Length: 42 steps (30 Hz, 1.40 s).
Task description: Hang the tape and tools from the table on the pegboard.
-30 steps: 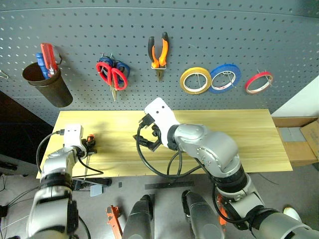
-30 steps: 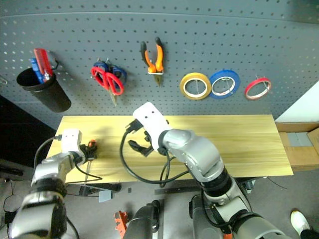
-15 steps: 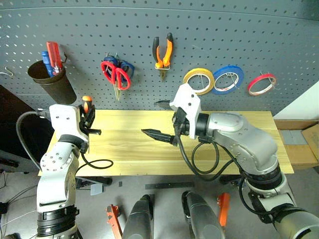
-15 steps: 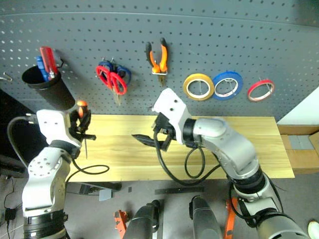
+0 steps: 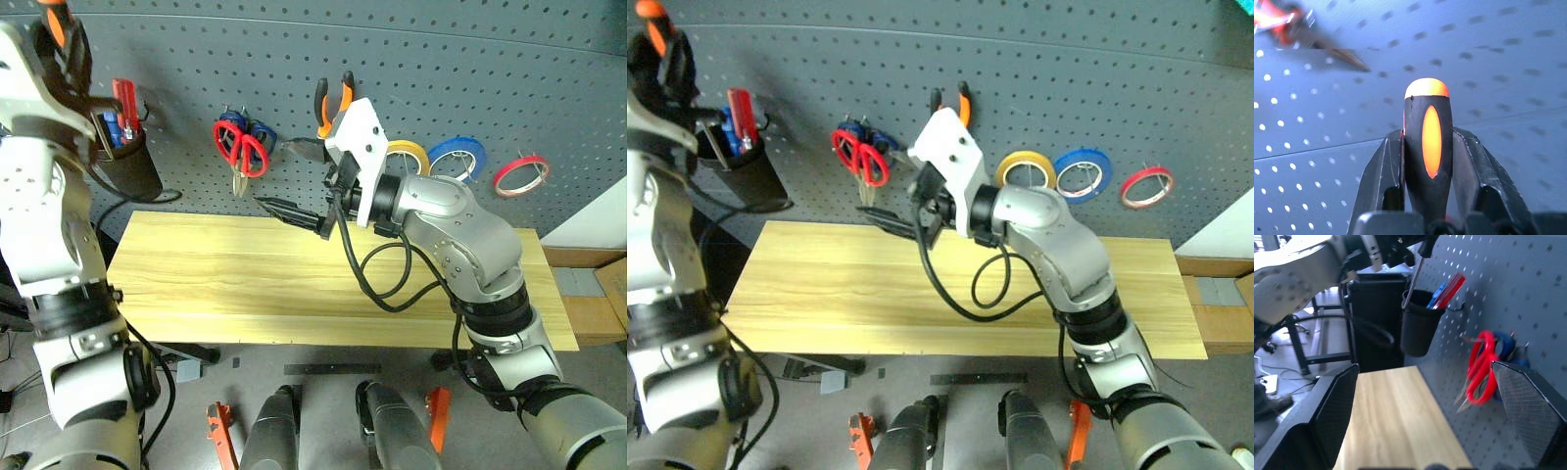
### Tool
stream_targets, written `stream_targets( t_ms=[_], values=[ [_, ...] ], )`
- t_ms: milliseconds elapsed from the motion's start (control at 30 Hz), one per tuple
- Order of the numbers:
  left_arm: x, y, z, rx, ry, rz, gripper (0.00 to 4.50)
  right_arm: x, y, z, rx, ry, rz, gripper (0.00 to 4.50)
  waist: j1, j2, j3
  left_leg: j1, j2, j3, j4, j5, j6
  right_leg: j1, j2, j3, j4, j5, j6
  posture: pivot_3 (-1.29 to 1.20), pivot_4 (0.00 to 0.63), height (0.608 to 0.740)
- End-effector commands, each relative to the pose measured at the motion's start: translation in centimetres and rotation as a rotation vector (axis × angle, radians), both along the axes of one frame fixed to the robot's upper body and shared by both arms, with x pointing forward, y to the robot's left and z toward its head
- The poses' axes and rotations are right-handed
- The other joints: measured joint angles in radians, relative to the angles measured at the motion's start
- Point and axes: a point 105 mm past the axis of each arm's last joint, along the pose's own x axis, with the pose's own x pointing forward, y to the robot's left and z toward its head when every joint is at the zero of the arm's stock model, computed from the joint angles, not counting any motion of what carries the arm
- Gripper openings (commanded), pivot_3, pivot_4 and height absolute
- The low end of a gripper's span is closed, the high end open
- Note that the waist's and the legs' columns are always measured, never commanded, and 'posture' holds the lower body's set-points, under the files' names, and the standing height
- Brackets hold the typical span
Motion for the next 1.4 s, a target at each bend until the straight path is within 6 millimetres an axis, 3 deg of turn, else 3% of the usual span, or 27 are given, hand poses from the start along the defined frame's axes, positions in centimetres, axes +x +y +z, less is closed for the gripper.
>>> stream_targets(
  t_ms=[33, 300, 600, 900, 933, 1033, 1167, 1300, 1400],
  values=[
    [-0.6, 0.1, 3.1, 0.040, -0.110, -0.005, 0.94, -0.4, 0.4, 1.5, 0.032, -0.068, 0.015, 4.50, 0.003, 0.000, 0.000, 0.000, 0.000, 0.000, 0.000, 0.000, 0.000, 0.000, 0.000, 0.000, 0.000, 0.000, 0.000, -0.02, 0.171, 0.740],
    [1.2, 0.0, 3.5, 0.012, -0.132, -0.025, 0.94, -0.5, 0.7, 1.3, 0.024, -0.079, 0.012, 4.50, 0.001, 0.000, -0.002, 0.000, -0.001, 0.001, 0.000, 0.000, -0.001, -0.001, -0.001, 0.001, 0.001, 0.000, 0.000, -0.04, 0.171, 0.740],
    [1.0, 2.0, -0.6, 0.005, -0.067, 0.096, 0.94, -0.9, 0.5, 1.6, 0.042, -0.085, 0.021, 4.50, -0.015, -0.001, -0.006, 0.000, 0.000, 0.002, 0.001, 0.000, 0.000, -0.002, -0.001, 0.002, 0.003, 0.000, 0.000, -0.05, 0.176, 0.740],
    [0.6, 1.7, -2.6, -0.007, -0.044, 0.104, 4.01, -1.0, 0.7, 1.8, 0.043, -0.093, 0.034, 4.50, -0.013, -0.003, -0.019, 0.000, 0.000, 0.001, 0.003, 0.000, 0.000, -0.001, -0.001, 0.002, 0.004, 0.000, 0.000, -0.05, 0.168, 0.740],
    [0.6, 1.3, -2.4, 0.003, -0.044, 0.089, 4.28, -1.0, 0.6, 1.8, 0.042, -0.093, 0.032, 4.50, -0.013, -0.003, -0.020, 0.000, 0.000, 0.001, 0.004, 0.000, 0.001, -0.001, -0.001, 0.002, 0.004, 0.000, 0.000, -0.05, 0.165, 0.740],
    [0.3, -1.0, -1.5, 0.031, -0.069, 0.007, 4.28, -0.9, 0.1, 1.8, 0.046, -0.093, 0.024, 4.50, -0.013, -0.004, -0.022, 0.000, -0.001, 0.001, 0.008, -0.001, 0.002, -0.001, -0.001, 0.002, 0.009, 0.000, 0.000, -0.05, 0.155, 0.740],
    [-0.8, -6.8, -0.7, 0.104, -0.057, -0.251, 4.28, -1.0, -2.0, 1.9, 0.065, -0.074, 0.013, 4.50, -0.008, -0.006, -0.023, 0.000, -0.002, 0.000, 0.014, -0.002, 0.003, 0.000, -0.001, 0.002, 0.013, 0.000, 0.000, -0.05, 0.146, 0.740],
    [-1.8, -12.2, -3.7, 0.164, 0.113, -0.529, 4.28, -1.7, -4.3, 0.1, -0.018, -0.033, 0.018, 4.50, -0.010, -0.003, -0.043, 0.000, -0.004, 0.000, 0.014, -0.002, 0.004, 0.001, -0.002, 0.003, 0.015, 0.000, 0.000, -0.05, 0.139, 0.740],
    [-3.0, -15.3, -8.2, 0.141, 0.328, -0.733, 4.28, -2.1, -5.9, -1.3, -0.044, 0.045, 0.006, 4.50, -0.016, 0.002, -0.054, 0.002, -0.003, 0.001, 0.014, -0.002, 0.004, 0.002, -0.001, 0.005, 0.016, 0.000, 0.000, -0.04, 0.130, 0.740]
  ],
)
